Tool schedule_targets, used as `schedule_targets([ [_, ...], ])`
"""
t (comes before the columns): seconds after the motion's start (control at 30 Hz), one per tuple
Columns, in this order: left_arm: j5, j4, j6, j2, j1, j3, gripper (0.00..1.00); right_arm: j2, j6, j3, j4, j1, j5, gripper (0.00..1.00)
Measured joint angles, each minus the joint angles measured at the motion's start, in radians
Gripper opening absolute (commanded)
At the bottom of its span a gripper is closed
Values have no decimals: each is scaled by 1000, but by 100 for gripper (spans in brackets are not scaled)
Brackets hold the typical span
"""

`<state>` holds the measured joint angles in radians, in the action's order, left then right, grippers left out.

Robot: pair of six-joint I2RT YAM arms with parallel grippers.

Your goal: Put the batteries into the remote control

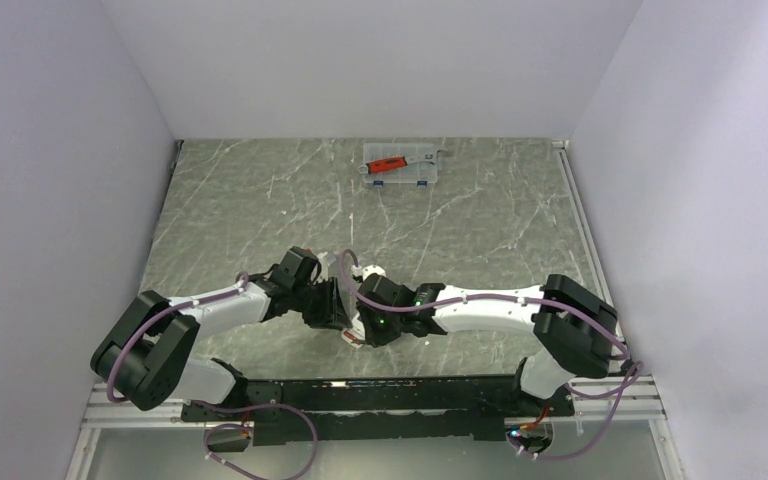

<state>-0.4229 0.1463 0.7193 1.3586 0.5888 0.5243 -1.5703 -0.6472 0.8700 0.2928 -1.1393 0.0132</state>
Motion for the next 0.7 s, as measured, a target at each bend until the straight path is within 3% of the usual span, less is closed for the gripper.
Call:
schedule_targets([
  [0.53,-2,-8,3,0,0,0,37,28,-4,0,-7,0,0,19],
  [0.7,-3,-8,3,0,0,0,38,29,28,0,0,0,-1,30],
])
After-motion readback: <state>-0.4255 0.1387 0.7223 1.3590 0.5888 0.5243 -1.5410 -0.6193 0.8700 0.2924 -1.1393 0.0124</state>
